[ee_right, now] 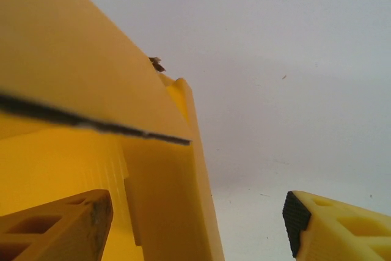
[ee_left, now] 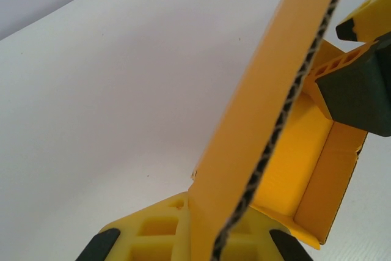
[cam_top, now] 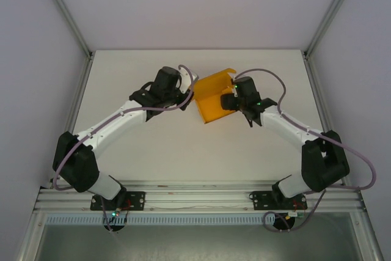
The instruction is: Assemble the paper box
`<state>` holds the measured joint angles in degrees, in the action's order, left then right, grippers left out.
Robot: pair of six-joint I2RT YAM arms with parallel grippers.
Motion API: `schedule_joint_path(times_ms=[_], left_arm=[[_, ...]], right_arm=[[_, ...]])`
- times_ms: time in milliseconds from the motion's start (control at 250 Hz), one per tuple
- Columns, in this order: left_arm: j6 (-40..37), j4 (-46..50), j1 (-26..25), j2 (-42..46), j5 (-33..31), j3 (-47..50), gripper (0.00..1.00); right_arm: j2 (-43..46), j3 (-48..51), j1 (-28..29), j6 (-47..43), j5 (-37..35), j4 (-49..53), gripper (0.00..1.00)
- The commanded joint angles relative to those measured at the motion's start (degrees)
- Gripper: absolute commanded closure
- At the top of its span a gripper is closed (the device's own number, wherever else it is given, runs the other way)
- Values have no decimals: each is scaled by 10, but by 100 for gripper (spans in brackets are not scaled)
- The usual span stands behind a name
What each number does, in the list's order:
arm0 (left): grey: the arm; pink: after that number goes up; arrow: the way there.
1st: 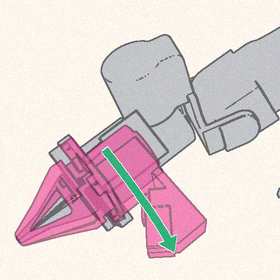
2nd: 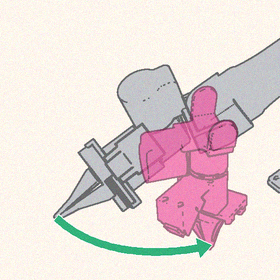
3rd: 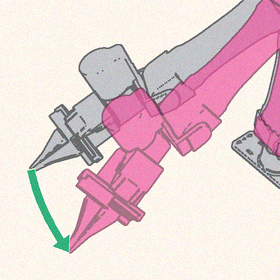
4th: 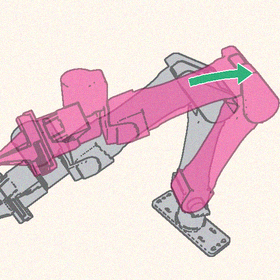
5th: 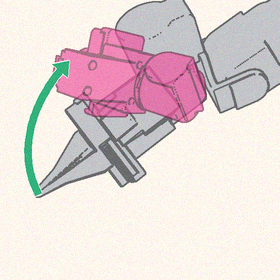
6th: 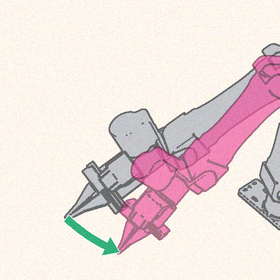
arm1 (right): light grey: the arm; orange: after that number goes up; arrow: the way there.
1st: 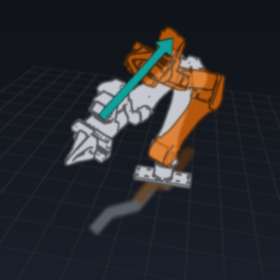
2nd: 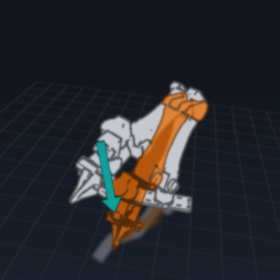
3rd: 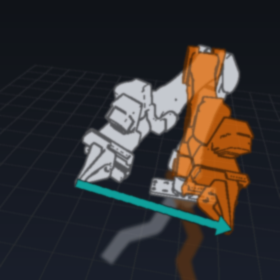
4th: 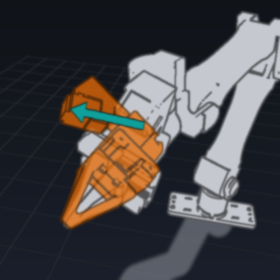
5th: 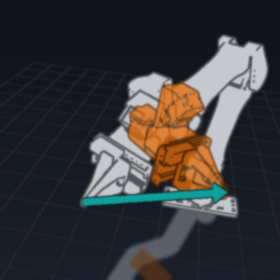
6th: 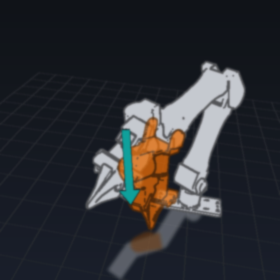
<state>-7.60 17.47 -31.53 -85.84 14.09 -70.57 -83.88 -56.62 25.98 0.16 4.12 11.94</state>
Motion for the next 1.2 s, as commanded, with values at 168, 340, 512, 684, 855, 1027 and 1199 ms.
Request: schedule_joint_path(times_ms=[168, 340, 512, 684, 855, 1027, 1199], left_arm=[[-11, 13, -5, 9, 15, -7, 100], [-13, 17, -5, 10, 22, -10, 100], [-12, 15, -5, 13, 30, -8, 100], [-12, 18, -5, 16, 24, -7, 100], [-8, 11, -5, 20, 20, 0, 100], [-7, 15, -5, 21, 20, 0, 100], [-2, 6, -5, 30, 18, 9, 100]], right_arm=[[-24, -19, -23, -21, 75, 33, 42], [-48, -29, -23, -36, 71, 48, 48], [-66, -40, -23, -46, 69, 52, 48], [-68, -33, -23, -54, 65, 51, 50], [-35, 30, -24, -75, 85, -29, 48], [6, 84, -26, -93, 127, -105, 47], [29, 108, -38, -73, 120, -117, 37]])
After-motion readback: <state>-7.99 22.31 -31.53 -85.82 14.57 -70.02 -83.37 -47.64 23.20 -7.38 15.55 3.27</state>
